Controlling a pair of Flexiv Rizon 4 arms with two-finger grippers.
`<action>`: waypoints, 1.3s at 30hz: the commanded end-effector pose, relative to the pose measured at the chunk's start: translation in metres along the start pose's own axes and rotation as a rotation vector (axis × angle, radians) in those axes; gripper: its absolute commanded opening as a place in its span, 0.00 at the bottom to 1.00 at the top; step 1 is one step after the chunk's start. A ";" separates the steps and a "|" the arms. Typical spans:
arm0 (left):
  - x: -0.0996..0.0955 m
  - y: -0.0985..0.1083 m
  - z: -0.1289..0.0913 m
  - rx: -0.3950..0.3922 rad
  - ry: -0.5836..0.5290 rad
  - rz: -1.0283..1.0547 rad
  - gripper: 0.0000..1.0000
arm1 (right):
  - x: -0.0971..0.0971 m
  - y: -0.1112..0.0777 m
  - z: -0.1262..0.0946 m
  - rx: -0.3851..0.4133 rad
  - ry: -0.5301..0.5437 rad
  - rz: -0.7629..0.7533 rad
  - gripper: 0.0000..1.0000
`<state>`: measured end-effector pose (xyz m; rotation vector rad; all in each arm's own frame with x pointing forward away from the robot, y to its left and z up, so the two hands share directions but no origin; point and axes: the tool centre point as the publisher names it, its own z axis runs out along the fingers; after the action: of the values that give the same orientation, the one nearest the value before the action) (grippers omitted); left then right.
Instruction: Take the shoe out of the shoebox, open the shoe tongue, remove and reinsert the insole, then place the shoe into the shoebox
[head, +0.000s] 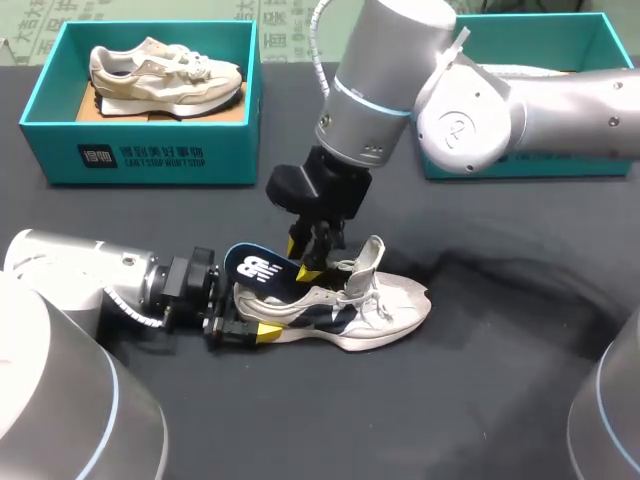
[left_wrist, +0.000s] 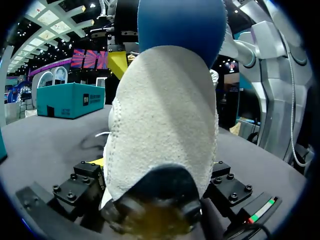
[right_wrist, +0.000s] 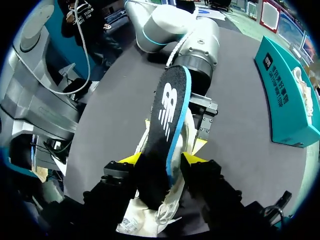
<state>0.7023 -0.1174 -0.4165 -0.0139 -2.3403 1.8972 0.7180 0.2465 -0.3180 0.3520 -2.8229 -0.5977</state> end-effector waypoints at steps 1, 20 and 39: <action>0.000 0.001 0.000 -0.002 -0.001 -0.001 0.00 | -0.004 0.005 -0.002 0.010 0.058 0.059 0.49; 0.000 0.001 0.000 -0.002 -0.001 -0.001 0.00 | 0.002 0.011 -0.004 -0.083 0.170 0.192 1.00; 0.000 0.001 0.000 -0.002 -0.001 -0.001 0.00 | 0.001 0.011 0.001 -0.240 0.304 0.313 0.59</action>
<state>0.7022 -0.1173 -0.4165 -0.0139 -2.3402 1.8971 0.7116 0.2516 -0.3090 -0.0455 -2.4308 -0.7385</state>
